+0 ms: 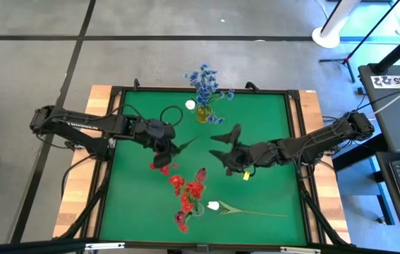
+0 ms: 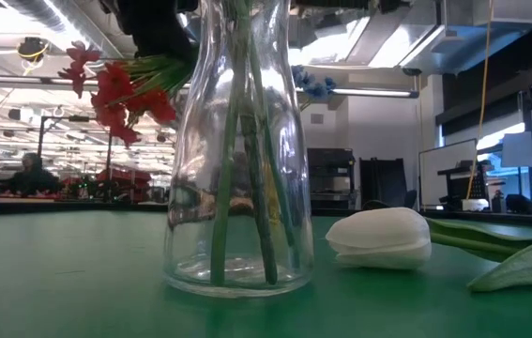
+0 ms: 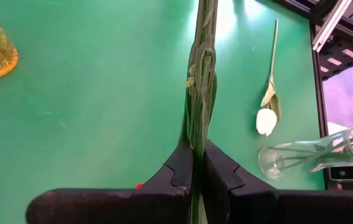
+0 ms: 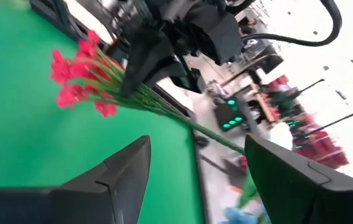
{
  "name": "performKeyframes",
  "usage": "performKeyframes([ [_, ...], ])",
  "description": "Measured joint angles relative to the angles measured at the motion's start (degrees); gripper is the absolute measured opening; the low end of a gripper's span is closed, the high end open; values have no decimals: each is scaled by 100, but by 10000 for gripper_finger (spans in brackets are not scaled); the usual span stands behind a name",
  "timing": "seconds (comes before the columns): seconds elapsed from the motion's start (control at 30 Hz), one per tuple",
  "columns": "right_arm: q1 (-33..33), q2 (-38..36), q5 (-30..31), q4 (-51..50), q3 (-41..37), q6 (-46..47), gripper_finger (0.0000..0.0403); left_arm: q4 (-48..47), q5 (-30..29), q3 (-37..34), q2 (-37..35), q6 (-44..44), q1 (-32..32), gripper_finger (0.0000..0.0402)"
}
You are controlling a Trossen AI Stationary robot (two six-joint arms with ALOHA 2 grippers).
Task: Sort flowers into vase by color
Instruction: Put the red flowers into the transparent vase
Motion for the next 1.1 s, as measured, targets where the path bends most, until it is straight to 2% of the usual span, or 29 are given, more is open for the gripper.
performKeyframes([
  [0.17,-46,189,246,231,4,-773,259,131,70,0,7,-9,9,8],
  [0.53,-237,1170,578,1837,5,-2564,259,306,256,9,57,-98,4,8],
  [0.8,-225,1259,459,2219,9,-2907,255,304,266,9,57,-99,2,8],
  [0.93,-262,1259,469,2189,9,-2906,218,304,299,9,57,-110,2,8],
  [1.1,-263,1259,483,2188,9,-2885,134,301,304,9,57,-120,2,8],
])
